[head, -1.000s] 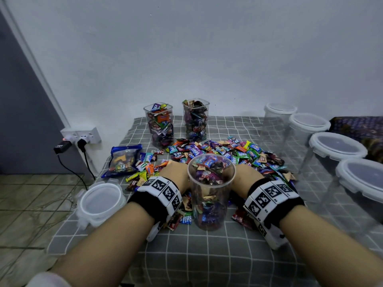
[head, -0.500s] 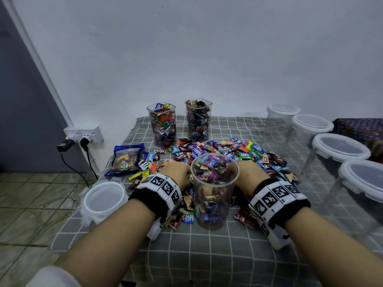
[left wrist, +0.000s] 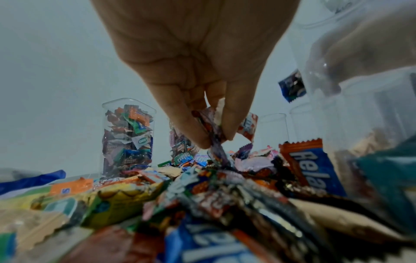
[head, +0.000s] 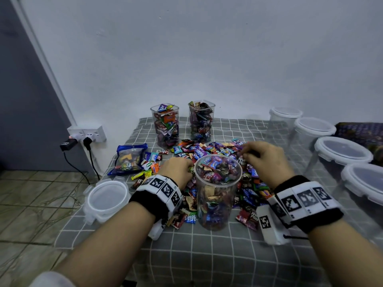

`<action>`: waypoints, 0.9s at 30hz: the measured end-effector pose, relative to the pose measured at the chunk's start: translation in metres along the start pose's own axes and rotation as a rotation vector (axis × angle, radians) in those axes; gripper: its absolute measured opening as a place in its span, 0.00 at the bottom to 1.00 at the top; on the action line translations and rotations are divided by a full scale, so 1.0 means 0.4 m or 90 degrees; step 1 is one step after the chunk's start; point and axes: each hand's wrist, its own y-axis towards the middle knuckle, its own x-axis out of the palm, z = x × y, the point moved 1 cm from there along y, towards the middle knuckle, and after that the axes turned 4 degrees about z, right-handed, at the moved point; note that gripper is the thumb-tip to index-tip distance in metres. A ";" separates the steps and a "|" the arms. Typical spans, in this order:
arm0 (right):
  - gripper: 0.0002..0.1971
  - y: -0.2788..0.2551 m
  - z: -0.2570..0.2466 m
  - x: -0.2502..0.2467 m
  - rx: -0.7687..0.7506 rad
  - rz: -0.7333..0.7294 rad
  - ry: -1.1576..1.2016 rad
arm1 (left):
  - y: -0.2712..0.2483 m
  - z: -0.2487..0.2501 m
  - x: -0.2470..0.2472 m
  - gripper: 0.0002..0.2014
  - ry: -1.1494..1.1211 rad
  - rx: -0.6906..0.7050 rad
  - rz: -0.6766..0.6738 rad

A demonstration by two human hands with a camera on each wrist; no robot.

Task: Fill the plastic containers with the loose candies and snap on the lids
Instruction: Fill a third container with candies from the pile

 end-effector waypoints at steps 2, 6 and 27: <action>0.12 0.009 -0.027 -0.021 -0.021 0.034 0.082 | -0.001 -0.005 0.003 0.08 -0.029 0.003 0.028; 0.14 0.011 -0.090 -0.053 -0.103 0.083 0.152 | -0.001 -0.014 0.008 0.09 -0.064 0.009 0.055; 0.14 -0.088 -0.140 -0.004 -0.176 0.024 0.146 | -0.007 -0.036 0.001 0.05 -0.122 -0.018 0.099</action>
